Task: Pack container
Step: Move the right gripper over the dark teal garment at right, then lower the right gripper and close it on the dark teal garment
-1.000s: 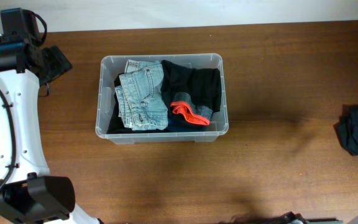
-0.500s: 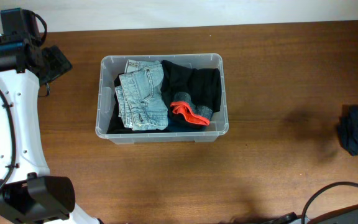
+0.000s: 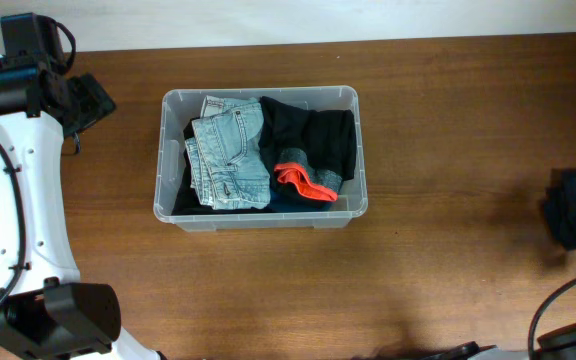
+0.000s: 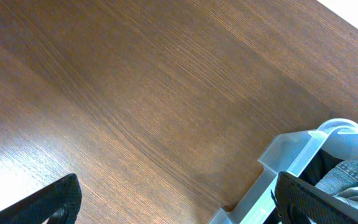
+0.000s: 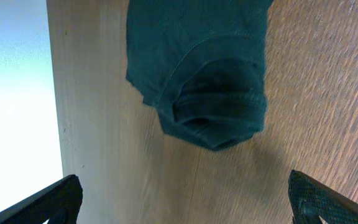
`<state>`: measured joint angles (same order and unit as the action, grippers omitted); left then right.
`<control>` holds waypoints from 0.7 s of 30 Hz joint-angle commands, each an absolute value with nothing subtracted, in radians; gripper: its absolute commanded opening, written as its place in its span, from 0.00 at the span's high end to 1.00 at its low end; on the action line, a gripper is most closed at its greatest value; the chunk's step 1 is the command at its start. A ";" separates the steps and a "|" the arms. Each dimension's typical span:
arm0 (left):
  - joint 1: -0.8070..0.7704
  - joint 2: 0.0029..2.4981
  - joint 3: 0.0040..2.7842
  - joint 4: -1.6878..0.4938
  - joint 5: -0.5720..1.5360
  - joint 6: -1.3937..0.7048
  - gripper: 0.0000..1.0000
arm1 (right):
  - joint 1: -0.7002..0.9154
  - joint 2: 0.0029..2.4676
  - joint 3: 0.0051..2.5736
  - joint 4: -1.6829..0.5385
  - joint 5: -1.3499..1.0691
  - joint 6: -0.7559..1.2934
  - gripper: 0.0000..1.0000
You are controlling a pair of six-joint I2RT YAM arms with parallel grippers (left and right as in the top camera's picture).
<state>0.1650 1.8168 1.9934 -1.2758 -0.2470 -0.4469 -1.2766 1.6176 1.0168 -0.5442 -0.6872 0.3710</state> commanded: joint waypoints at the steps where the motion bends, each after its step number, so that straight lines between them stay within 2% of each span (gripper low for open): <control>1: 0.167 1.797 2.000 -1.277 -0.251 -0.456 0.01 | -1.291 1.643 1.013 -0.531 -0.721 0.324 0.01; 8: 0.167 1.797 2.000 -1.277 -0.251 -0.456 0.01 | -1.297 1.727 1.013 -0.490 -0.779 0.259 0.01; 21: 0.167 1.797 2.000 -1.277 -0.251 -0.456 0.01 | -1.298 1.843 1.013 -0.384 -0.839 0.258 0.01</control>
